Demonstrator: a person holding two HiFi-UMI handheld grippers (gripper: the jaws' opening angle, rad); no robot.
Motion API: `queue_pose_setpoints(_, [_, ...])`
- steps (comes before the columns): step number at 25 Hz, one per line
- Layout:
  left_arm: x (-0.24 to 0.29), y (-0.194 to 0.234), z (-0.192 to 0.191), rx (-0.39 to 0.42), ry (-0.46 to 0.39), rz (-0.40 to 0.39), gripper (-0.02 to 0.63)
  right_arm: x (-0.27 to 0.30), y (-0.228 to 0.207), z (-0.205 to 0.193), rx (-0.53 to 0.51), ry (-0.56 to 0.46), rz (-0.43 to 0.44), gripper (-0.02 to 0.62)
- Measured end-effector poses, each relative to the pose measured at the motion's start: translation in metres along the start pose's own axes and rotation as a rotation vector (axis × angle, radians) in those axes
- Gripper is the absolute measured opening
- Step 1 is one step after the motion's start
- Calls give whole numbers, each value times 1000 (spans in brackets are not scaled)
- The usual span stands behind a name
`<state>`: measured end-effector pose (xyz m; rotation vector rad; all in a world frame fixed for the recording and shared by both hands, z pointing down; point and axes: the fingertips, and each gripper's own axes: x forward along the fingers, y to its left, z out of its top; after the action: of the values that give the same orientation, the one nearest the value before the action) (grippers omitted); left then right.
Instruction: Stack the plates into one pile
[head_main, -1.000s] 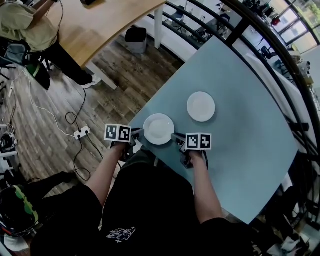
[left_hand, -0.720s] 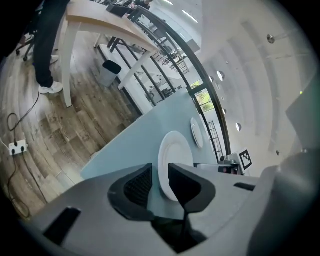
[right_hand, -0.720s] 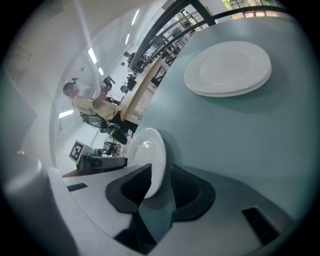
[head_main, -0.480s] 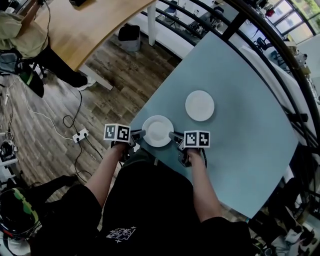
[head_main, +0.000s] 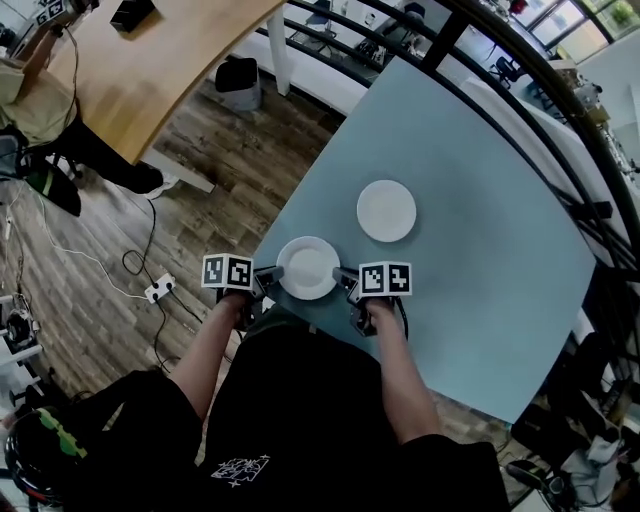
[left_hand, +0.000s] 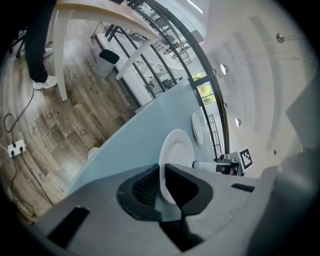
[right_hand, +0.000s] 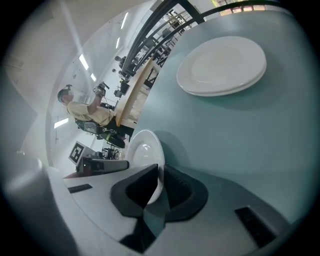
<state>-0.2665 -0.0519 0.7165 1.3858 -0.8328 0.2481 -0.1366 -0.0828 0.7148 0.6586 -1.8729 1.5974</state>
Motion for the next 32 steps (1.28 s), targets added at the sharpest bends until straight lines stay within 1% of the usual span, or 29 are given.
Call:
queue_pose_setpoints(6, [11, -19, 14, 77, 38, -11, 40, -16, -8, 8, 41, -72, -5, 37])
queue_pose_setpoints(17, [53, -81, 43, 243, 116, -52, 40, -71, -39, 33, 122, -222, -39, 37])
queue_pose_setpoints(23, [70, -102, 58, 295, 147, -65, 40, -88, -52, 48, 153, -284, -58, 37])
queue_pose_setpoints(32, [98, -129, 89, 344, 155, -85, 40, -107, -73, 79, 194, -365, -92, 38])
